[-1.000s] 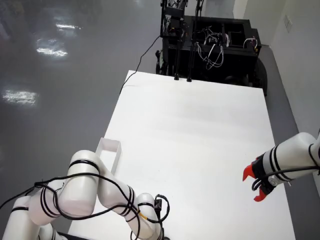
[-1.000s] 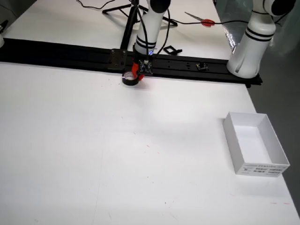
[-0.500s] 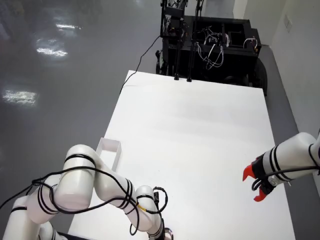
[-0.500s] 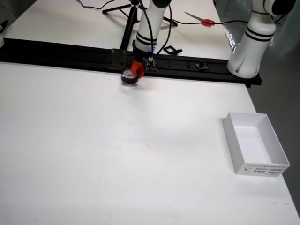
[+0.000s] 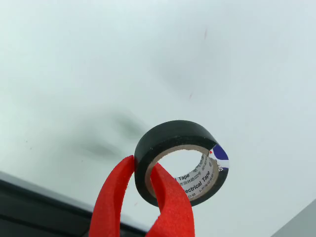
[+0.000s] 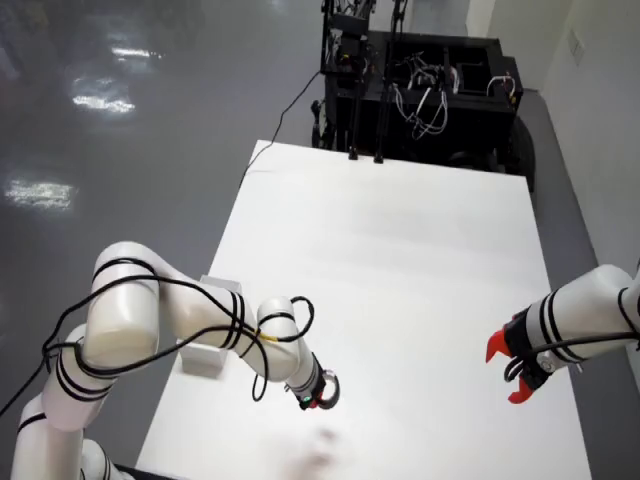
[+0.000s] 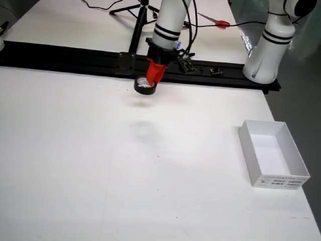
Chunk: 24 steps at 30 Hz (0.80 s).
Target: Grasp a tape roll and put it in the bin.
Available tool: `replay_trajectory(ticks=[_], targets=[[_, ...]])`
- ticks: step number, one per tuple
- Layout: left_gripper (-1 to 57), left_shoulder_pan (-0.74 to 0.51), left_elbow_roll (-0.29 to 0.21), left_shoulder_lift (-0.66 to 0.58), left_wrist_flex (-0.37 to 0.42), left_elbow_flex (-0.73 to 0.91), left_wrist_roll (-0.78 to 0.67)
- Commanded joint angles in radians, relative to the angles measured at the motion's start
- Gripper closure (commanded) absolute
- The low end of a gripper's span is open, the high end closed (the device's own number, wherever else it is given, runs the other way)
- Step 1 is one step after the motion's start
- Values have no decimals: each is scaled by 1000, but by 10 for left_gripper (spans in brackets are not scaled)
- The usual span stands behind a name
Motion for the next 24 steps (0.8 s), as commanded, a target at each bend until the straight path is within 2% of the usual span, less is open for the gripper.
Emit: replay_trajectory(ticks=[1, 8, 13, 24], targets=[[571, 318, 61, -106, 137, -2, -266], [571, 479, 65, -129, 186, -4, -318], [571, 583, 99, -147, 258, -4, -405], [571, 681, 157, -167, 410, -4, -606]])
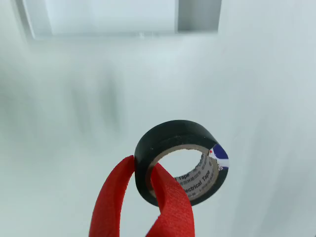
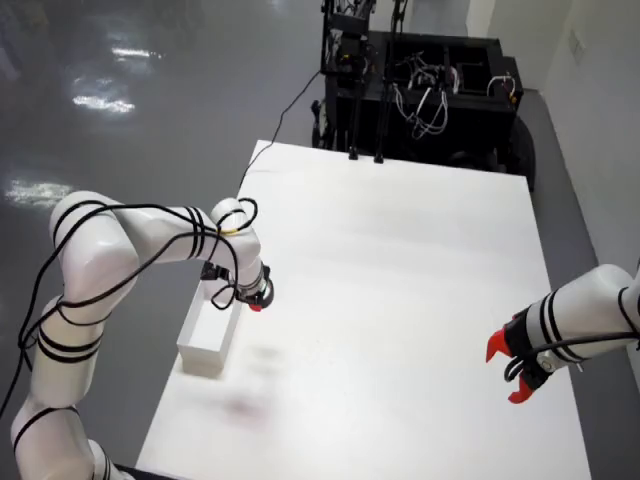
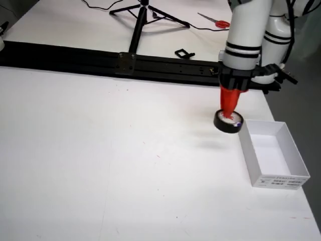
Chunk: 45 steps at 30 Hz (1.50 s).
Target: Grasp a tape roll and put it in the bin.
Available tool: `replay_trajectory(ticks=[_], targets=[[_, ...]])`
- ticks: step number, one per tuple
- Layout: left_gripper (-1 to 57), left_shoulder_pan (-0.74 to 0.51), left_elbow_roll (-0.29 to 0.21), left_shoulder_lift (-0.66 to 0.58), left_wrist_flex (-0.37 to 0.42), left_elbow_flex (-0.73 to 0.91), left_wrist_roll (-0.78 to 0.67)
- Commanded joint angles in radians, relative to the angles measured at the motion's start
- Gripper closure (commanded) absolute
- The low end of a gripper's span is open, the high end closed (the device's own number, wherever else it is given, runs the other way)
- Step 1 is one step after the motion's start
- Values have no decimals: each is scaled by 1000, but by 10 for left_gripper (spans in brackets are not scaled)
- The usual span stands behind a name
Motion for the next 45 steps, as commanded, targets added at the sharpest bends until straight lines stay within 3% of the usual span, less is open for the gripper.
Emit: replay_trajectory(ticks=[1, 8, 35, 42, 45], targets=[[571, 214, 80, -45, 205, 1, -277], [572, 211, 93, -33, 234, 2, -346], [572, 209, 96, 62, 208, 5, -363], [401, 208, 103, 62, 149, 5, -354], [362, 203, 103, 62, 131, 5, -352]])
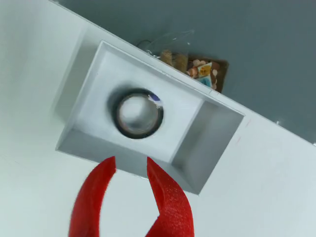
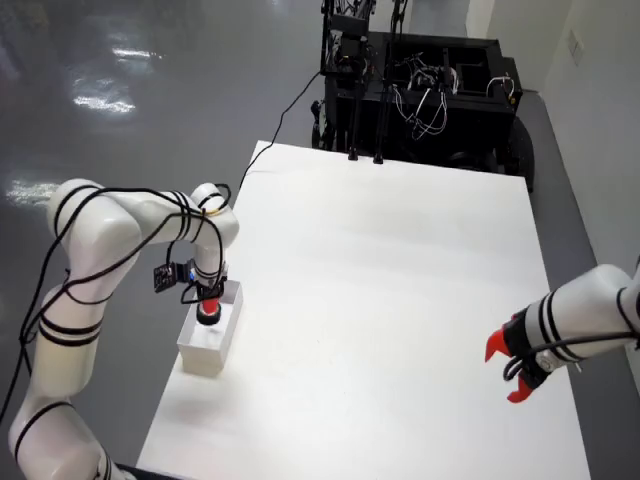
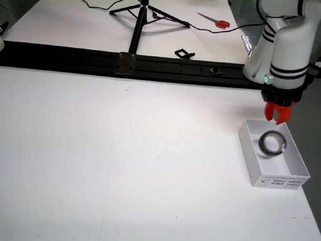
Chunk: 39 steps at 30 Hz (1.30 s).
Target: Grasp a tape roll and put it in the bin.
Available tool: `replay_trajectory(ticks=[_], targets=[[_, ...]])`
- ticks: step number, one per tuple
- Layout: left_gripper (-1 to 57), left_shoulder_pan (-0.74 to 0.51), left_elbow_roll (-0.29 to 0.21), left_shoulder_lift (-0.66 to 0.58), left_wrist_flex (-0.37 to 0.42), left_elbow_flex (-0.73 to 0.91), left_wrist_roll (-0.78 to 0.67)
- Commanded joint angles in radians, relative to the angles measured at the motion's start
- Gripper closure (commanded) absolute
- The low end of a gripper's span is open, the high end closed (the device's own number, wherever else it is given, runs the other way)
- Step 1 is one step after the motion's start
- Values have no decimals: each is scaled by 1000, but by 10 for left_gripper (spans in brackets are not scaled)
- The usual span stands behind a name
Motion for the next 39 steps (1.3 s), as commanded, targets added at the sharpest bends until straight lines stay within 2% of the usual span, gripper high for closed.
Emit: replay_trajectory(ticks=[1, 5, 7, 9, 12, 21, 25, 39], targets=[[352, -5, 10, 12, -76, 0, 0], [355, -30, 16, 16, -79, 0, 0], [378, -46, 18, 17, -79, 0, 1], [433, -73, 13, 22, -79, -1, 1], [570, -117, 10, 28, -81, -4, 1], [570, -315, 30, -55, -76, -4, 1], [570, -412, 46, -106, -39, -4, 7], [570, -703, 39, -235, 24, -4, 153]])
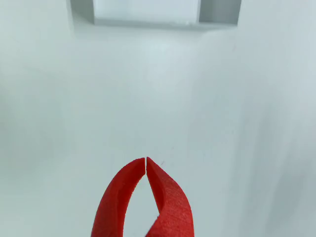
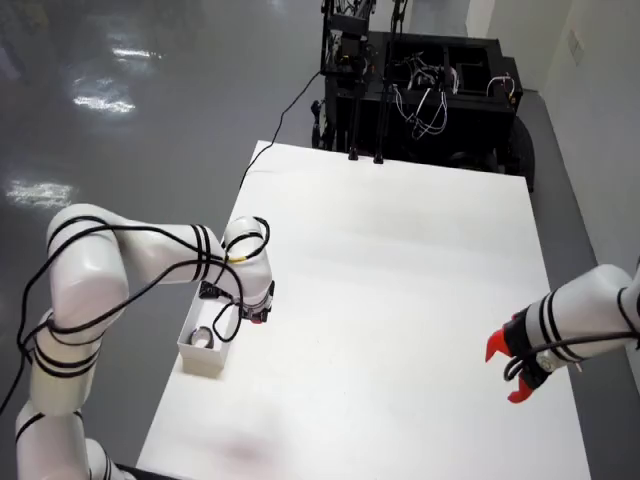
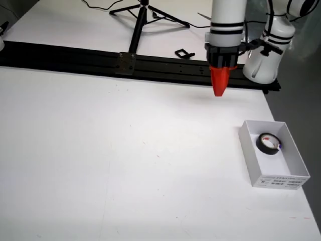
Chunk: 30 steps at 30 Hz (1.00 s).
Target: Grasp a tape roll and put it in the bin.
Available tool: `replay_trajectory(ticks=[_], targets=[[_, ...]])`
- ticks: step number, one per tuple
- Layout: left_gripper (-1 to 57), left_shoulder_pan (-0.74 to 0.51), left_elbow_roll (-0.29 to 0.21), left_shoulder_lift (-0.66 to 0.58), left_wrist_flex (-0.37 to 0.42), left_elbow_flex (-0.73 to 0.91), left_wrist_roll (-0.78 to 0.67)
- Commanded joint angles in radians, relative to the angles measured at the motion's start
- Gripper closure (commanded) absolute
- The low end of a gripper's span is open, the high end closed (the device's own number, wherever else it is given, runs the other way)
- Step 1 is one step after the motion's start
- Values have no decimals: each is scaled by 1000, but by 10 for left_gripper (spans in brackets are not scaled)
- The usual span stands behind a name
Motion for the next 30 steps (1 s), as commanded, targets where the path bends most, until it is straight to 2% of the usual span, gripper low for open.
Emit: replay_trajectory(ticks=[1, 8, 13, 16, 19, 30], targets=[[570, -336, 3, -152, 64, 0, 140], [570, -442, -20, -213, 64, -2, 275], [570, -489, -92, -241, 61, -2, 437], [570, -505, -165, -252, 52, -2, 555], [568, -522, -211, -264, 55, -2, 658], [527, -512, -224, -387, 127, -2, 795]])
